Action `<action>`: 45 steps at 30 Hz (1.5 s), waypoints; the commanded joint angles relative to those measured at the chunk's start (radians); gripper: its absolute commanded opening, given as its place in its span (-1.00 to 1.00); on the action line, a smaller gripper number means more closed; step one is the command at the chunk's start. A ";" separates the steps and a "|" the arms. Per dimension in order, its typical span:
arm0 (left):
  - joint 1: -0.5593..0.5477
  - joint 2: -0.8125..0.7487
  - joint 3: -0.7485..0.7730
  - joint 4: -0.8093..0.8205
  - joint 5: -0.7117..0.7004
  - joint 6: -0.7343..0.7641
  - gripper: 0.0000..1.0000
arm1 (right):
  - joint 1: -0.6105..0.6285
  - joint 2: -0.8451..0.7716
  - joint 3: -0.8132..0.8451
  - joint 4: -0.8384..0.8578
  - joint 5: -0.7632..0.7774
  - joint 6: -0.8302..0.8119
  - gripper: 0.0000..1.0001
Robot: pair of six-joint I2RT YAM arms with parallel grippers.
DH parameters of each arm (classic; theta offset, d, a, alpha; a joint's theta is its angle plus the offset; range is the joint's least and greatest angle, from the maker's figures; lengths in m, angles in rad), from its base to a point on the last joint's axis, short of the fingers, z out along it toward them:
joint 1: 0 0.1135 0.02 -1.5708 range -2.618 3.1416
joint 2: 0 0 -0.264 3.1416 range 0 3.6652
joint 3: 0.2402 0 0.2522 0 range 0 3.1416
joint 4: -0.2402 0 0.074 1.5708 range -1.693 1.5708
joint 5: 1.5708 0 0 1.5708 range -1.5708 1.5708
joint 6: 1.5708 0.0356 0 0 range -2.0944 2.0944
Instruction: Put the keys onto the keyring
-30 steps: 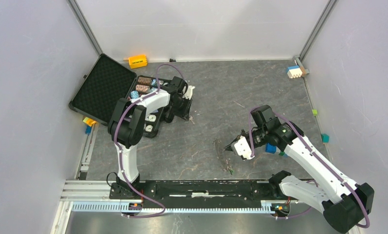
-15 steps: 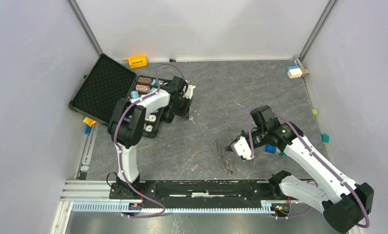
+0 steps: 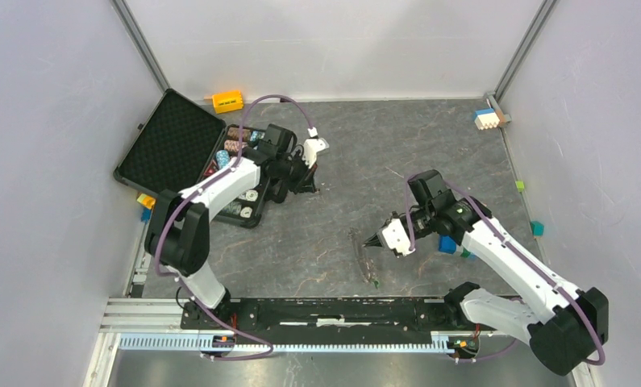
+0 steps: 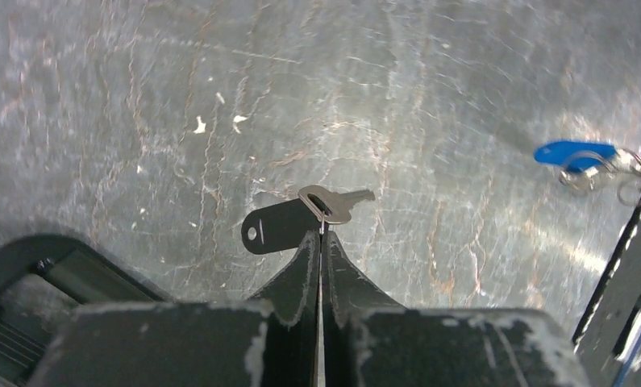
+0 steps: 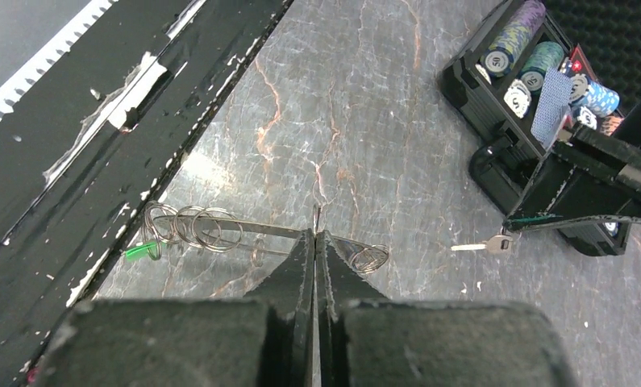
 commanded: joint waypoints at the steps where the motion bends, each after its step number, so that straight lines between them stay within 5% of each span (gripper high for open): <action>1: 0.003 -0.093 -0.048 0.031 0.186 0.278 -0.96 | -0.002 0.042 0.036 0.121 -0.110 0.008 -1.00; 9: -0.006 -0.285 -0.175 0.052 0.367 0.499 -0.96 | 0.008 0.139 0.042 0.303 -0.074 0.199 -1.00; 20: -0.108 -0.318 -0.173 0.015 0.046 0.602 -0.96 | 0.030 0.212 0.011 0.565 0.060 0.503 -1.00; 25: -0.167 -0.270 -0.153 -0.012 -0.171 0.656 -0.96 | 0.032 0.203 -0.009 0.573 0.061 0.505 -1.00; 30: -0.170 -0.225 -0.093 -0.090 -0.221 0.641 -0.96 | 0.033 0.171 -0.042 0.575 0.080 0.486 -1.00; 38: -0.202 -0.162 -0.176 0.119 -0.394 0.413 -0.95 | 0.031 0.147 -0.082 0.595 0.094 0.474 -1.00; 45: -0.198 -0.073 -0.250 0.244 -0.371 0.254 -0.84 | 0.032 0.129 -0.082 0.568 0.104 0.441 -1.00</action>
